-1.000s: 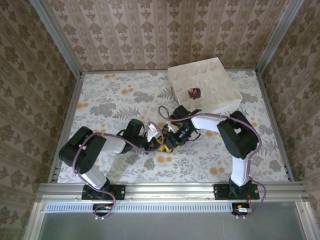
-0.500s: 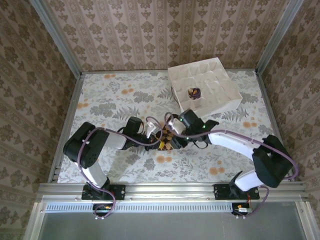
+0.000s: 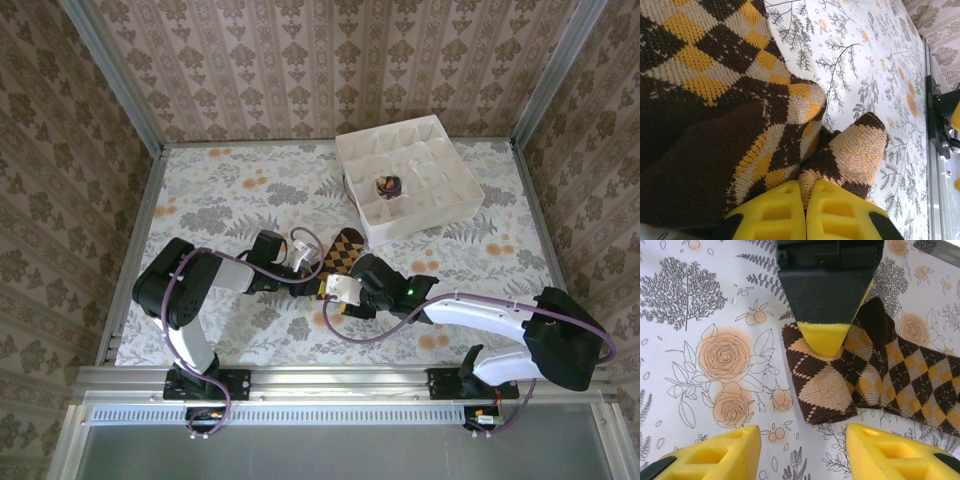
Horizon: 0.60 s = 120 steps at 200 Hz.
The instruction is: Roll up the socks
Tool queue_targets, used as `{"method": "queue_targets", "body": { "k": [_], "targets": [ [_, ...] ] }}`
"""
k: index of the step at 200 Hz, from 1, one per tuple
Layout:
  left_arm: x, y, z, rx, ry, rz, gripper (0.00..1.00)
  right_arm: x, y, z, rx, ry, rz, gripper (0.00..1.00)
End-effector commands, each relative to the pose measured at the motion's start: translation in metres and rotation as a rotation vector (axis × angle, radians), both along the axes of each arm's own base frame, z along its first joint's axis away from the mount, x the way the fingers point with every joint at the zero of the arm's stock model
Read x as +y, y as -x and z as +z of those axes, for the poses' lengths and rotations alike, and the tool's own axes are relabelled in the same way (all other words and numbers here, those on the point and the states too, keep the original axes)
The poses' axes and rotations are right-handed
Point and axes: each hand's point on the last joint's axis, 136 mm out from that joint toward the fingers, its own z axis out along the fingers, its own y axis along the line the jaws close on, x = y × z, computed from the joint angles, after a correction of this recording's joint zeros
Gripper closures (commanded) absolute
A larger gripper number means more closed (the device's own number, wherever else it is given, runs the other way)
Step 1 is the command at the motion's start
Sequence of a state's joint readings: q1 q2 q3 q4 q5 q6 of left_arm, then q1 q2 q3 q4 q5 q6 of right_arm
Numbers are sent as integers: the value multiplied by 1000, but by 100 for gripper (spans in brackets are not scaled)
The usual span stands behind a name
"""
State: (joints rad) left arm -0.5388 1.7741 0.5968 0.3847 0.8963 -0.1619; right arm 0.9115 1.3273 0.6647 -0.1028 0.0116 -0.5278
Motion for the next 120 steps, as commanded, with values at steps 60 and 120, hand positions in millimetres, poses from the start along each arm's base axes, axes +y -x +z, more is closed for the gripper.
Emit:
{"method": "queue_targets", "body": {
  "k": [60,120],
  "targets": [
    [25,9,-49,166,-156,69,100,9,-20,-18,-170,94,79,48],
    [25,9,-49,188,-142,67,100,15,-36,-37,-204,162,79,48]
  ]
}}
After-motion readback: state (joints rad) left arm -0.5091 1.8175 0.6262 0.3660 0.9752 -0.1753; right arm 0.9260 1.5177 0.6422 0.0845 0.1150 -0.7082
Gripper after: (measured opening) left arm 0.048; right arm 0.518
